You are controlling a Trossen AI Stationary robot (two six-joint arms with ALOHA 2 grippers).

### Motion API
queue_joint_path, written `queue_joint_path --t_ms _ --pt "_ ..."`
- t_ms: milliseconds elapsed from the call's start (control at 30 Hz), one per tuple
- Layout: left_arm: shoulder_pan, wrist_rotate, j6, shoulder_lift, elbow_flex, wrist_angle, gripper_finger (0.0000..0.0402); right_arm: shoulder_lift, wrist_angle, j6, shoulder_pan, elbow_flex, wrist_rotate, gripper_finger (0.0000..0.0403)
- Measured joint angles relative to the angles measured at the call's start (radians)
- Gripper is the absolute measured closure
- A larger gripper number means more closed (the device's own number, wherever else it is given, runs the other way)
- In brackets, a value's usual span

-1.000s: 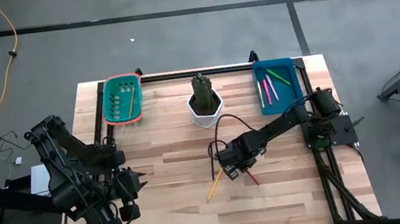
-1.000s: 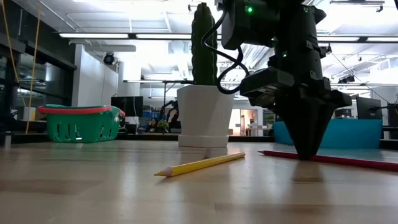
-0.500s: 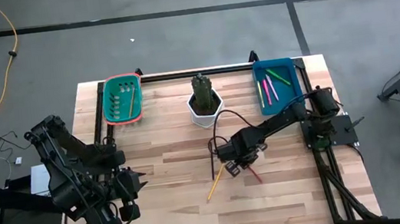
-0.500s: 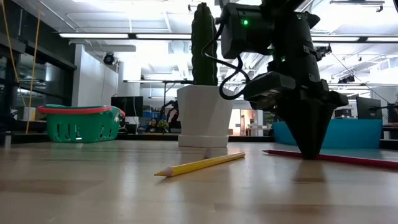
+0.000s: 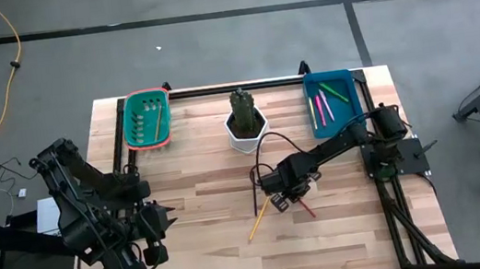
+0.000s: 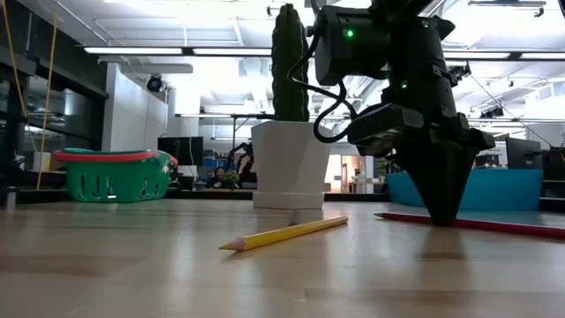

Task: Sort pens & pencils
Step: Put the red pencil into the green bin

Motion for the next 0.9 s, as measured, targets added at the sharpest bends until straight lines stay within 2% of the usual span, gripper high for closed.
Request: queue_joint_path --t_ms 367,633,900 --pt "0.000 0.000 0.000 0.000 0.000 0.000 0.0307 0.000 0.034 -0.004 0.000 0.000 0.004 0.0372" --pt "0.000 0.000 0.000 0.000 0.000 0.000 0.0307 -0.001 0.043 -0.012 0.000 0.000 0.005 0.0392" --pt "0.000 0.000 0.000 0.000 0.000 0.000 0.0307 -0.001 0.048 -0.012 0.000 0.000 0.007 0.0395"
